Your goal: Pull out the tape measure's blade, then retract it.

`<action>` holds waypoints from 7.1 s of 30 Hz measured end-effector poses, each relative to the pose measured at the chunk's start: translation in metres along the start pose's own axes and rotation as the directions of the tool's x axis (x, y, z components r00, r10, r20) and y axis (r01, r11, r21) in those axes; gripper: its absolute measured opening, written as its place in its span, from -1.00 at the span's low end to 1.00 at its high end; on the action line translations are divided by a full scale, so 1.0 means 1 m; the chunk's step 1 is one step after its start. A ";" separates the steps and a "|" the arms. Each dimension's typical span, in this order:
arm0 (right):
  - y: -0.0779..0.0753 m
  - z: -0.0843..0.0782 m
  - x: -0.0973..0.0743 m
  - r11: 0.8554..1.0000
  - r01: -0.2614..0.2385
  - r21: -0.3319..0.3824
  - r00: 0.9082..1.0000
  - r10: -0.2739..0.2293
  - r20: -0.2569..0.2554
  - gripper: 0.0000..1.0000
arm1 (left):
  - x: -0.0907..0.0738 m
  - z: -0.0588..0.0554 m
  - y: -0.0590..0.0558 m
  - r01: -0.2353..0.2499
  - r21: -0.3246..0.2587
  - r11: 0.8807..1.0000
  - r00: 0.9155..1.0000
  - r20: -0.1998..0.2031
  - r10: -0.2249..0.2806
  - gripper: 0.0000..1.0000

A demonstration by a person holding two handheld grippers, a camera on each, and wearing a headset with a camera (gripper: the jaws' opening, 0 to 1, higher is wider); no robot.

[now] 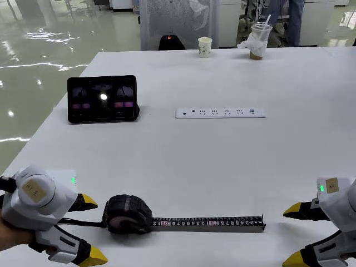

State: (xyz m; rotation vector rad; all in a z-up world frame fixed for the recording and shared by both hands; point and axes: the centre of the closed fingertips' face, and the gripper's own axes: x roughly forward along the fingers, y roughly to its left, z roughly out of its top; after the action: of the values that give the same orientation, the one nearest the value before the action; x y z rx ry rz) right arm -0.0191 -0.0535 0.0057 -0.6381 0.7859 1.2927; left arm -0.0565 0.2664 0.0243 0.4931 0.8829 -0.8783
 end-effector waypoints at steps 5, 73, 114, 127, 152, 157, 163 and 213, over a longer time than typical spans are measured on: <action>0.010 -0.001 -0.003 0.999 0.015 0.041 1.000 -0.016 0.020 0.34 | -0.003 0.001 -0.009 -0.018 -0.047 0.999 0.999 0.030 0.020 0.46; 0.076 0.045 -0.026 0.851 0.287 0.440 0.898 -0.399 0.186 0.98 | -0.030 0.021 -0.076 -0.211 -0.492 0.845 0.910 0.217 0.353 0.98; 0.079 0.046 -0.021 0.854 0.259 0.451 0.903 -0.380 0.201 0.93 | -0.025 0.026 -0.070 -0.277 -0.543 0.793 0.881 0.187 0.435 0.98; 0.078 0.034 -0.015 0.899 0.215 0.381 0.938 -0.298 0.174 0.90 | -0.015 0.028 -0.065 -0.278 -0.545 0.791 0.883 0.179 0.434 0.98; 0.059 0.023 -0.005 0.956 0.159 0.247 0.974 -0.193 0.121 0.81 | 0.000 0.033 -0.045 -0.297 -0.551 0.780 0.880 0.158 0.447 0.98; 0.054 0.023 -0.004 0.965 0.151 0.216 0.975 -0.181 0.127 0.75 | 0.004 0.034 -0.039 -0.304 -0.543 0.783 0.880 0.156 0.449 0.98; 0.046 0.023 -0.001 0.974 0.140 0.176 0.979 -0.163 0.121 0.71 | 0.009 0.034 -0.033 -0.306 -0.556 0.773 0.878 0.149 0.455 0.98; -0.017 0.030 0.031 0.993 0.052 -0.106 0.996 -0.044 0.075 -0.33 | 0.022 0.043 0.016 -0.353 -0.626 0.695 0.867 0.061 0.495 0.40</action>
State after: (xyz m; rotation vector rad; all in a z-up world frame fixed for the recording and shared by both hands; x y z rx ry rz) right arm 0.0045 -0.0146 -0.0018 -0.6881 0.6407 1.3134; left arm -0.0160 0.2355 0.0306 0.0235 0.7373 -0.1790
